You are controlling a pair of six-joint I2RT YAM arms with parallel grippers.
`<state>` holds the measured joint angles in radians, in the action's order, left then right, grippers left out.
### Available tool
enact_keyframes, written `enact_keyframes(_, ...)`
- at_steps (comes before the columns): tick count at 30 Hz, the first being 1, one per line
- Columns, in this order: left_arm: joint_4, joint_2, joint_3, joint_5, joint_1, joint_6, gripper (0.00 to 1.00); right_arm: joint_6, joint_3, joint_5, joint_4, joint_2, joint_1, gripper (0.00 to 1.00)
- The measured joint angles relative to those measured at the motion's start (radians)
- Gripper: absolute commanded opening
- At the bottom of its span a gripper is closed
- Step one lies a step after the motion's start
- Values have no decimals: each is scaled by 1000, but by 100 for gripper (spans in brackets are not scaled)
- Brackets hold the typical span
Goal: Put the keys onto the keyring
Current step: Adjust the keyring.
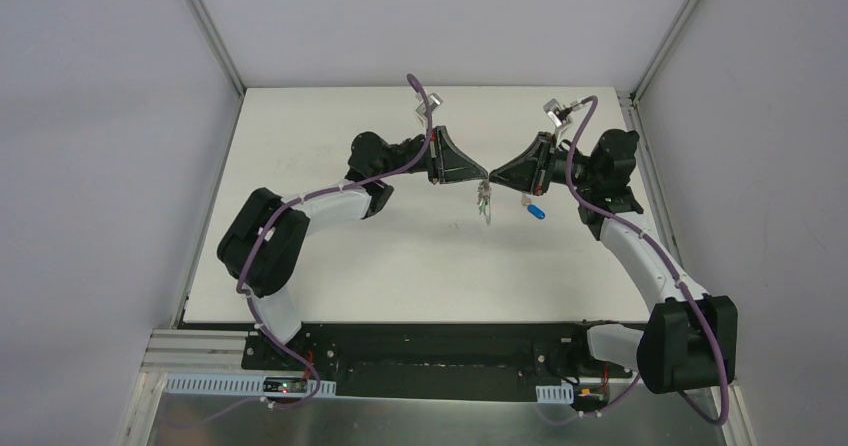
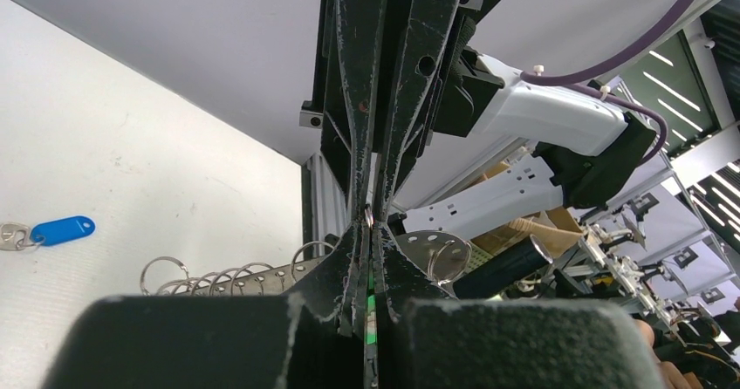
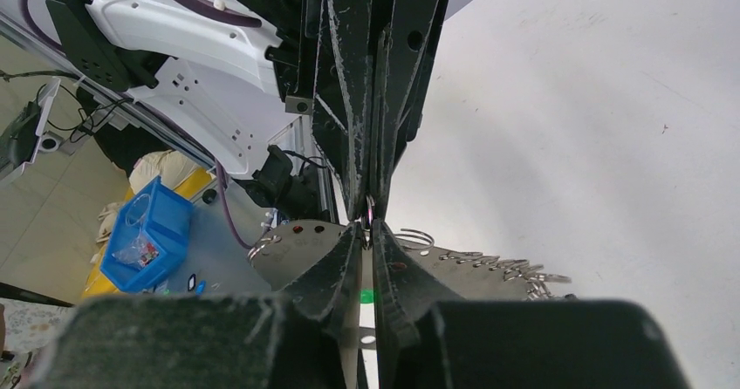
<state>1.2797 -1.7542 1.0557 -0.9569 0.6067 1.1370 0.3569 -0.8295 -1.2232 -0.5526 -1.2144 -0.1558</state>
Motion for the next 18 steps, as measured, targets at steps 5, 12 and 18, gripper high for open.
enact_keyframes(5, 16, -7, 0, 0, 0, 1, 0, 10, 0, 0, -4, -2, 0, 0)
enact_keyframes(12, 21, -7, 0, -4, 0, -1, 0, -12, 0, -1, 6, -3, 0, 0)
enact_keyframes(18, -23, -2, 0, -41, 0, -88, 17, -352, -104, -13, 349, -2, -12, 0)
